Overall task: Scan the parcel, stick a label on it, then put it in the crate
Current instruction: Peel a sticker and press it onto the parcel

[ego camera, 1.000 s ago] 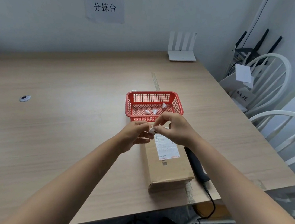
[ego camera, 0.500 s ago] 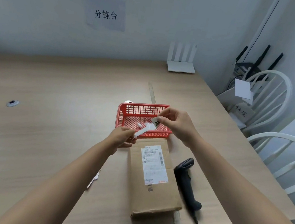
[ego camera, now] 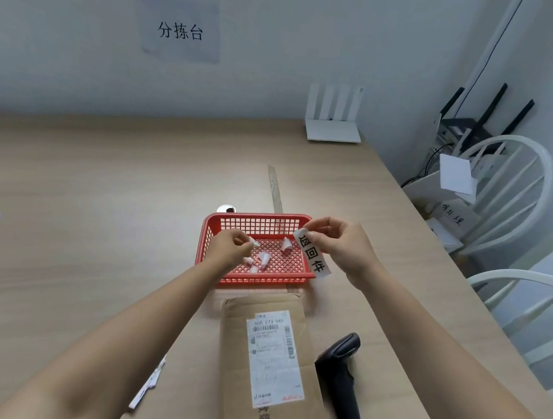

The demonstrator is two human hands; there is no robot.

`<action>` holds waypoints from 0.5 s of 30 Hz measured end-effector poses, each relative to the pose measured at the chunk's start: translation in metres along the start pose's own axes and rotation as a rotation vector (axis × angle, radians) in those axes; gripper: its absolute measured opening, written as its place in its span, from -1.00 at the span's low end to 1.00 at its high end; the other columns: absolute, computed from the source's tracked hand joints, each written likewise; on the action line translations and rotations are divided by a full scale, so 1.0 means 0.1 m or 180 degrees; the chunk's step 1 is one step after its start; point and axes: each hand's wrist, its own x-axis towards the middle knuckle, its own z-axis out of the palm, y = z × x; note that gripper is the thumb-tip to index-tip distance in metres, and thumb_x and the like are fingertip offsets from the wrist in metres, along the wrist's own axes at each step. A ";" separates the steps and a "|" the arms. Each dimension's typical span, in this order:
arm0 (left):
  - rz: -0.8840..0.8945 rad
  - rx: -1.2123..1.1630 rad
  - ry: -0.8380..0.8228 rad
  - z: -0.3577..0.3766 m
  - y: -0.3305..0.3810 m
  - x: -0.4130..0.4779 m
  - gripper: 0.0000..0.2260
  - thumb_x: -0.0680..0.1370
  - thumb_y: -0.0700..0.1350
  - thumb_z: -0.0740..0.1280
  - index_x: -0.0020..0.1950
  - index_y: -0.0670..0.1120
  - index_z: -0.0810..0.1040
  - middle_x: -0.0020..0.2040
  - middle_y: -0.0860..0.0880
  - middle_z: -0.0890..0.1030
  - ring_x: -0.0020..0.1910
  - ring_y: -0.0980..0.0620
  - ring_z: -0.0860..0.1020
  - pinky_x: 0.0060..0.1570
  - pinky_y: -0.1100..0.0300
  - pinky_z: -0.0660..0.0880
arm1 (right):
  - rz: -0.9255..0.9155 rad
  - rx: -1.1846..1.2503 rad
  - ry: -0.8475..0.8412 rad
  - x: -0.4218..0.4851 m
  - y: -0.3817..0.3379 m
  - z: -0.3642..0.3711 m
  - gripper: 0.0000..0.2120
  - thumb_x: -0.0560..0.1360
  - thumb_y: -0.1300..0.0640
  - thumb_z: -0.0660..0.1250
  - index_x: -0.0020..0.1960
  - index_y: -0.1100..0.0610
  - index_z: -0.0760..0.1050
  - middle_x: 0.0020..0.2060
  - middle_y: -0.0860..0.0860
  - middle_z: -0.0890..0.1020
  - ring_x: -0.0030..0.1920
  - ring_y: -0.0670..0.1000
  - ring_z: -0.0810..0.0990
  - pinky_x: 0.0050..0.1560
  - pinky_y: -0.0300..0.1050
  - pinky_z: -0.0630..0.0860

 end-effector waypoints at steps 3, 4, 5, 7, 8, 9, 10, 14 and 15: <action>0.0143 0.0386 0.0141 0.04 0.04 0.19 -0.85 0.48 -0.07 0.37 -0.18 -0.16 0.57 -0.24 -0.05 0.57 -0.20 0.00 0.53 -0.20 0.14 0.50 | 0.0067 -0.0025 0.0016 0.09 0.05 0.01 -0.80 0.45 0.30 0.33 -0.24 0.03 0.54 -0.22 0.05 0.62 -0.10 0.13 0.61 -0.04 0.06 0.59; 0.0121 0.0455 0.0140 0.03 0.04 0.24 -0.81 0.47 -0.05 0.38 -0.23 -0.16 0.55 -0.30 -0.02 0.53 -0.24 0.01 0.49 -0.26 0.19 0.42 | 0.0078 -0.0021 0.0011 0.11 0.07 0.01 -0.79 0.45 0.31 0.33 -0.24 0.02 0.54 -0.22 0.05 0.62 -0.11 0.13 0.61 -0.06 0.03 0.59; 0.0084 0.0468 0.0120 0.02 0.04 0.29 -0.78 0.45 -0.05 0.40 -0.31 -0.14 0.50 -0.35 -0.01 0.50 -0.26 0.00 0.47 -0.31 0.21 0.38 | 0.0091 -0.0012 0.0001 0.13 0.07 0.02 -0.79 0.45 0.31 0.34 -0.25 0.02 0.55 -0.22 0.05 0.62 -0.12 0.13 0.61 -0.10 -0.02 0.59; 0.0057 0.0446 0.0123 0.00 0.01 0.37 -0.74 0.42 -0.10 0.43 -0.37 -0.08 0.40 -0.39 0.00 0.46 -0.26 -0.02 0.46 -0.32 0.19 0.37 | 0.0113 -0.0016 -0.0026 0.16 0.09 0.04 -0.78 0.44 0.31 0.34 -0.25 0.01 0.55 -0.23 0.03 0.62 -0.14 0.10 0.61 -0.17 -0.10 0.58; 0.0070 0.0451 0.0157 -0.01 0.00 0.40 -0.74 0.41 -0.14 0.45 -0.35 -0.07 0.38 -0.37 0.01 0.47 -0.25 -0.02 0.48 -0.31 0.20 0.39 | 0.0122 -0.0026 -0.0039 0.18 0.10 0.05 -0.78 0.44 0.30 0.35 -0.25 0.00 0.55 -0.24 0.02 0.62 -0.15 0.09 0.61 -0.17 -0.11 0.57; 0.0086 0.0428 0.0170 -0.03 -0.01 0.41 -0.77 0.40 -0.18 0.45 -0.28 -0.08 0.39 -0.33 0.01 0.50 -0.22 -0.02 0.50 -0.30 0.22 0.41 | 0.0135 -0.0030 -0.0051 0.18 0.11 0.06 -0.78 0.44 0.30 0.35 -0.25 0.00 0.55 -0.24 0.02 0.62 -0.15 0.09 0.61 -0.17 -0.11 0.57; 0.0074 0.0357 0.0141 -0.04 -0.03 0.42 -0.80 0.41 -0.21 0.44 -0.18 -0.11 0.42 -0.26 0.00 0.54 -0.20 -0.02 0.53 -0.29 0.23 0.44 | 0.0148 -0.0027 -0.0062 0.19 0.13 0.07 -0.78 0.44 0.30 0.34 -0.25 0.00 0.55 -0.23 0.02 0.63 -0.15 0.09 0.61 -0.17 -0.11 0.57; 0.0060 0.0027 -0.0002 -0.06 0.00 0.34 -0.81 0.52 -0.19 0.30 0.11 -0.20 0.51 -0.15 -0.09 0.59 -0.17 -0.04 0.59 -0.24 0.22 0.51 | 0.0163 0.0009 -0.0049 0.19 0.18 0.09 -0.81 0.44 0.32 0.34 -0.22 0.05 0.57 -0.23 0.04 0.62 -0.19 0.04 0.61 -0.22 -0.18 0.57; 0.0093 -0.0115 -0.0098 -0.05 0.02 0.27 -0.84 0.54 -0.16 0.26 0.05 -0.20 0.55 -0.17 -0.08 0.60 -0.18 -0.03 0.58 -0.26 0.24 0.50 | 0.0159 0.0004 -0.0070 0.19 0.18 0.10 -0.83 0.44 0.32 0.34 -0.19 0.07 0.58 -0.25 0.02 0.62 -0.21 0.01 0.60 -0.25 -0.22 0.57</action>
